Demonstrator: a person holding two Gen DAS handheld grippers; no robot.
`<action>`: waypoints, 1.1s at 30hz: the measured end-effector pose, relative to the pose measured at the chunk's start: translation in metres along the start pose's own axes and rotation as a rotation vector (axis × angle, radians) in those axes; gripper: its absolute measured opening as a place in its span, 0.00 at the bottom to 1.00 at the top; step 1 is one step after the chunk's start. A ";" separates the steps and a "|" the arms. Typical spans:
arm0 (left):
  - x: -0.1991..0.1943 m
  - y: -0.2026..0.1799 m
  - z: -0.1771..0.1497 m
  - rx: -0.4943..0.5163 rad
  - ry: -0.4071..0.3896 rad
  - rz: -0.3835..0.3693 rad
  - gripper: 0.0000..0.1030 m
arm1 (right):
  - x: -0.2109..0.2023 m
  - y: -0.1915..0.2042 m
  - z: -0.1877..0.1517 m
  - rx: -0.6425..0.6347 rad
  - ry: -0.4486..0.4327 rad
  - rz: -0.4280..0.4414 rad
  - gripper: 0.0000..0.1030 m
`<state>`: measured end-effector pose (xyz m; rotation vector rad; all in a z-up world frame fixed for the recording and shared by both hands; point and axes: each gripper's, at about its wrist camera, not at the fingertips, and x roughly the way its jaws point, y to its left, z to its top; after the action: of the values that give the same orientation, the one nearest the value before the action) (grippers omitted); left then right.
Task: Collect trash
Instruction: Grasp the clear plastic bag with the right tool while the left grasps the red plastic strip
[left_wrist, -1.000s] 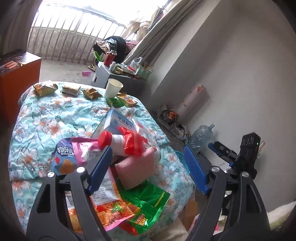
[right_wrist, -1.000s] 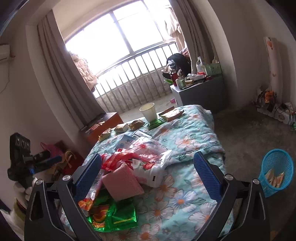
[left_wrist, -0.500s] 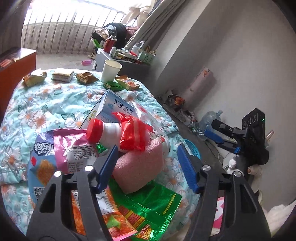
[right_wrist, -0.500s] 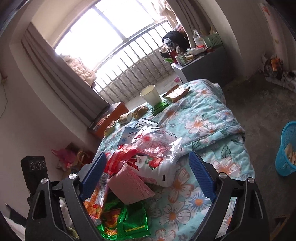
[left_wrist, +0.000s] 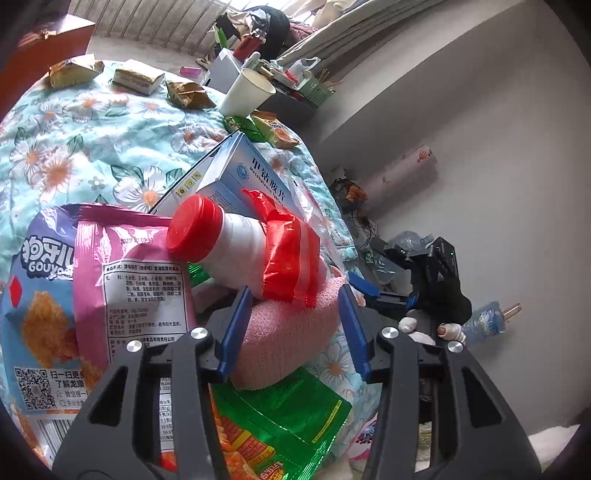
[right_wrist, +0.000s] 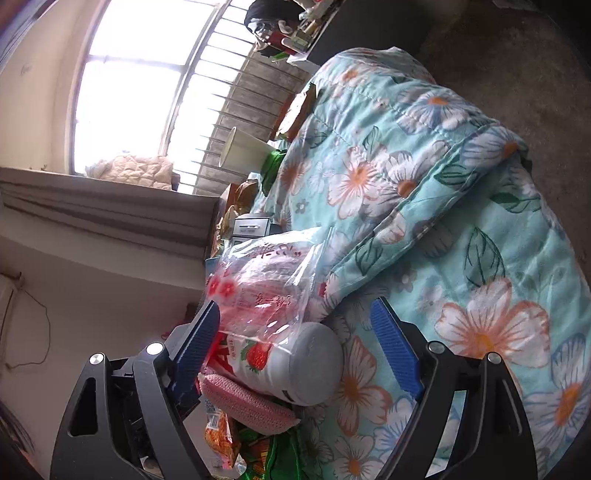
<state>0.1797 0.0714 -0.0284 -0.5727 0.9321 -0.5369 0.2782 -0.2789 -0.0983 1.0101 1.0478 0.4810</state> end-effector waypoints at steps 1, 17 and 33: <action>0.001 0.001 0.001 -0.006 0.000 0.001 0.40 | 0.003 -0.002 0.002 0.010 0.007 0.006 0.80; 0.000 0.002 -0.001 -0.011 -0.029 0.007 0.06 | 0.021 -0.014 0.011 0.094 0.056 0.029 0.72; -0.006 -0.005 -0.005 0.025 -0.052 0.010 0.02 | 0.033 -0.016 -0.001 0.125 0.092 0.051 0.23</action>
<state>0.1721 0.0701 -0.0237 -0.5565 0.8775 -0.5223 0.2903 -0.2620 -0.1283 1.1362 1.1475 0.5119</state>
